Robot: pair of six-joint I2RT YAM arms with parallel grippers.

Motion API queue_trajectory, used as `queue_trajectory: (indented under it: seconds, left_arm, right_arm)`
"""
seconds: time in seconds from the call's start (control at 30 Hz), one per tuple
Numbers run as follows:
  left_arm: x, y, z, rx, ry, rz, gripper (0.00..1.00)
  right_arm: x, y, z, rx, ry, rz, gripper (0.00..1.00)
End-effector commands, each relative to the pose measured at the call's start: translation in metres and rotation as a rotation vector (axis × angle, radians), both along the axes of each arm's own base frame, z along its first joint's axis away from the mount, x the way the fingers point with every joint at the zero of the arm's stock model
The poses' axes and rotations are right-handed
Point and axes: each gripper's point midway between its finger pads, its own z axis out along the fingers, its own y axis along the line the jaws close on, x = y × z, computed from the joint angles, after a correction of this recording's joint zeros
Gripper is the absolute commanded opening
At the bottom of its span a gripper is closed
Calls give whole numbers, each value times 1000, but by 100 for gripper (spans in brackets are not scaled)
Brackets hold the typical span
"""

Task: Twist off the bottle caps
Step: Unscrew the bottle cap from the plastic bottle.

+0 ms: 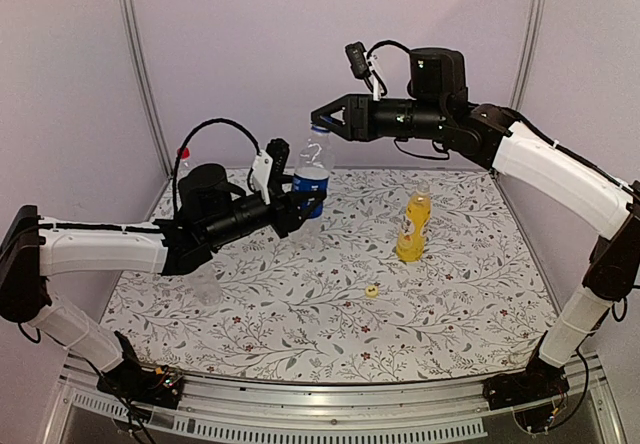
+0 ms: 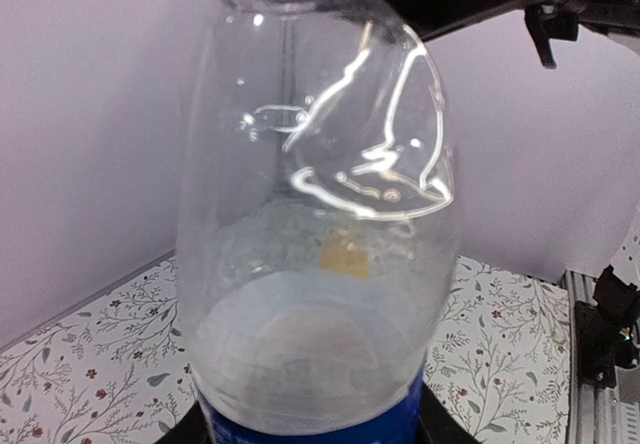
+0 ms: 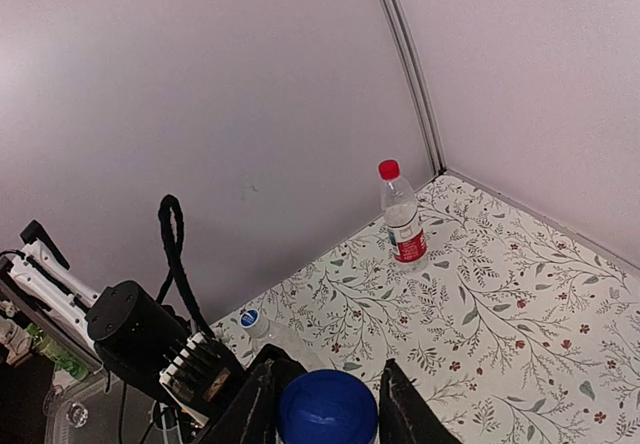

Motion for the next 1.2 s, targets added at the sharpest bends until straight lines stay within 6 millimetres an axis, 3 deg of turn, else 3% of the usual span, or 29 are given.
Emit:
queue_trajectory:
  seconds: [0.0,0.27,0.4,0.53,0.67,0.83,1.0,1.17]
  left_arm:
    - [-5,-2,7,-6,-25,-4,43]
    - [-13,-4,12,-15,-45,-49,43]
    - [-40,-13,21,-58,-77,-250,43]
    - [-85,-19,27,-108,-112,-560,43]
    - [-101,-17,28,-144,-96,-695,43]
    - [-99,-17,24,-153,-73,-717,42]
    - [-82,-17,23,-145,-64,-613,42]
    - [-61,-15,20,-125,-54,-480,42]
  right_arm:
    - [-5,7,9,22,-18,43,32]
    - [-16,4,16,14,-85,106,18]
    - [-39,-6,25,20,-196,317,17]
    - [-72,-16,15,-22,-393,536,19]
    - [-87,-26,14,12,-428,668,19]
    - [-91,-27,9,18,-420,708,21]
    - [-85,-27,9,3,-398,665,25]
    - [-70,-26,12,-22,-365,563,47]
